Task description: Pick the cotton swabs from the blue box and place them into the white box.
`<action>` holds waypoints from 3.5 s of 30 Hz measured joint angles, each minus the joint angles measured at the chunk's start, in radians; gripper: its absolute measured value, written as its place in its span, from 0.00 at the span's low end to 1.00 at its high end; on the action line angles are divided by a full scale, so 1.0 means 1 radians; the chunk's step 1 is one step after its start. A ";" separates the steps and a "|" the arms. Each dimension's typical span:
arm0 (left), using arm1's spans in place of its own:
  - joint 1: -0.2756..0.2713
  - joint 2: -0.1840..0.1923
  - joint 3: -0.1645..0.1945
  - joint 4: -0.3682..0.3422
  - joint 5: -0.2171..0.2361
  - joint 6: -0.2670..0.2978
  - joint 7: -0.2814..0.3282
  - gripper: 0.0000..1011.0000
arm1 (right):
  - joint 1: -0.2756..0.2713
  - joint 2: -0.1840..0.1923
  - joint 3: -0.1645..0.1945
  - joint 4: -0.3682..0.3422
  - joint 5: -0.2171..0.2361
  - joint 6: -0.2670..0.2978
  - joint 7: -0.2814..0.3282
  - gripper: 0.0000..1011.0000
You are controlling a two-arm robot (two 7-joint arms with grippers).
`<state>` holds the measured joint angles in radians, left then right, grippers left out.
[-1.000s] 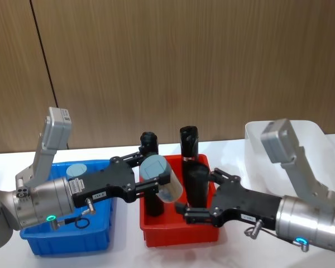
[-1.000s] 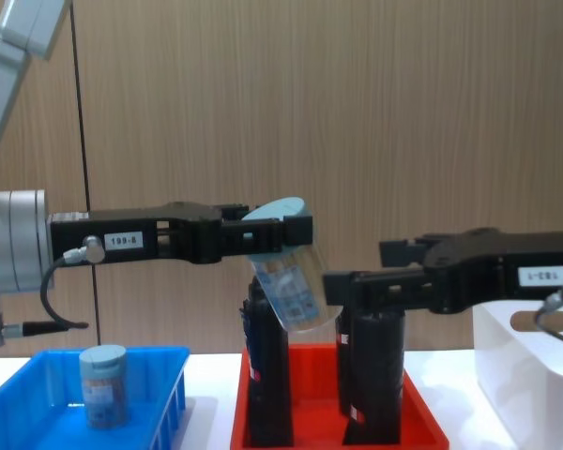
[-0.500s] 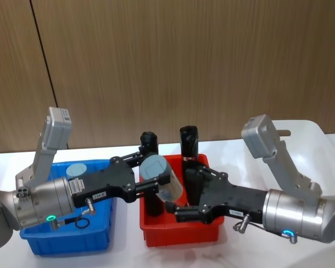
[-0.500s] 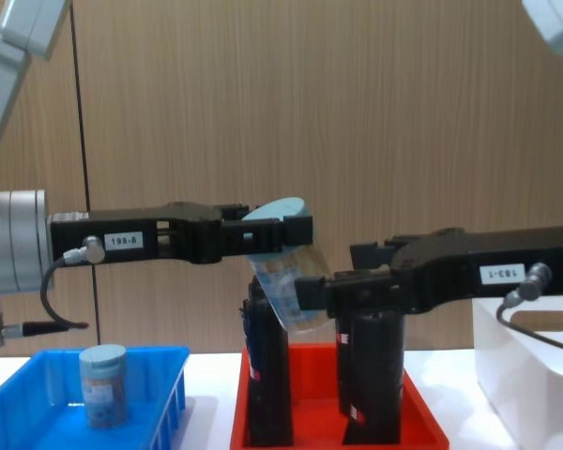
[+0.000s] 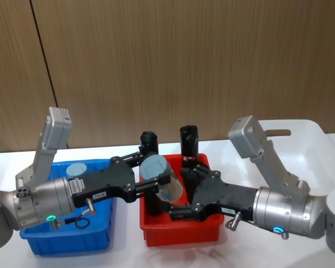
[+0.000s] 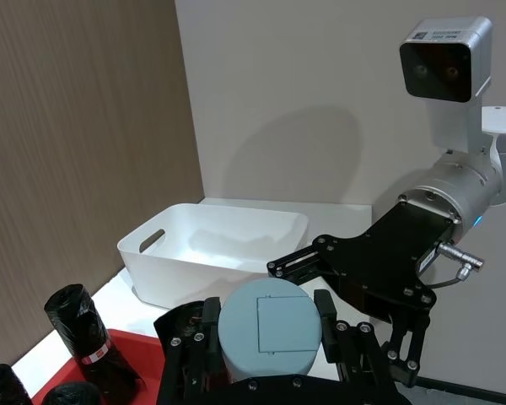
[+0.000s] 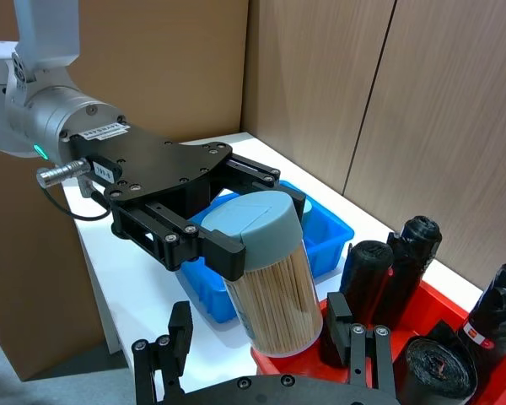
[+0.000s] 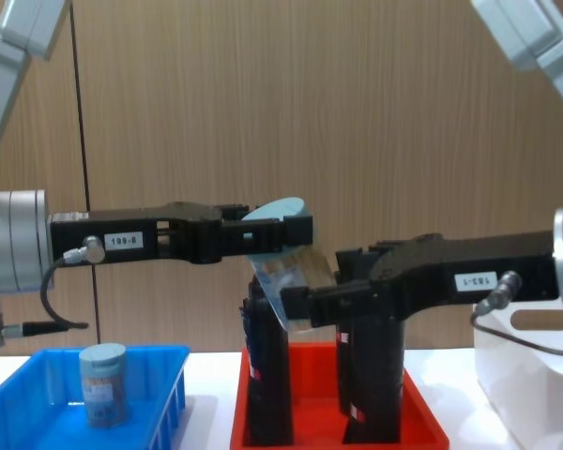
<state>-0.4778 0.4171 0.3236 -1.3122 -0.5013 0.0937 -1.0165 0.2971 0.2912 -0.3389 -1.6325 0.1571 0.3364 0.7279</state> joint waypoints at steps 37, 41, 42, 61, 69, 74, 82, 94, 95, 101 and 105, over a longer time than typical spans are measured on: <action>0.000 0.000 0.000 0.000 0.000 0.000 0.000 0.66 | 0.045 -0.046 -0.050 0.077 -0.035 -0.042 -0.057 0.66; 0.000 0.000 0.000 0.000 0.000 0.000 0.000 0.73 | 0.046 -0.046 -0.052 0.077 -0.027 -0.039 -0.059 0.65; 0.000 0.000 0.000 0.000 0.000 0.000 0.000 0.76 | 0.046 -0.046 -0.052 0.076 -0.024 -0.038 -0.059 0.65; 0.000 0.000 0.000 0.000 0.000 0.000 0.000 0.99 | 0.043 -0.032 -0.048 0.069 0.012 -0.031 -0.083 0.65; 0.000 0.000 0.000 0.000 0.000 0.000 0.000 0.99 | 0.031 -0.007 -0.026 0.065 0.045 -0.038 -0.125 0.65; 0.000 0.000 0.000 0.000 0.000 0.000 0.000 0.99 | 0.023 0.013 -0.006 0.065 0.069 -0.046 -0.158 0.65; 0.000 0.000 0.000 0.000 0.000 0.000 0.000 0.99 | 0.014 0.056 0.042 0.078 0.117 -0.064 -0.224 0.65; 0.000 0.000 0.000 0.000 0.000 0.000 0.000 0.99 | 0.030 0.107 0.107 0.133 0.144 -0.091 -0.321 0.65; 0.000 0.000 0.000 0.000 0.000 0.000 0.000 0.99 | 0.030 0.107 0.107 0.133 0.144 -0.091 -0.321 0.65; 0.000 0.000 0.000 0.000 0.000 0.000 0.000 0.99 | 0.060 0.121 0.134 0.194 0.129 -0.099 -0.376 0.65; 0.000 0.000 0.000 0.000 0.000 0.000 0.000 0.99 | 0.083 0.124 0.143 0.241 0.115 -0.099 -0.398 0.65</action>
<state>-0.4777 0.4171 0.3236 -1.3123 -0.5014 0.0936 -1.0165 0.3796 0.4153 -0.1956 -1.3918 0.2723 0.2371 0.3298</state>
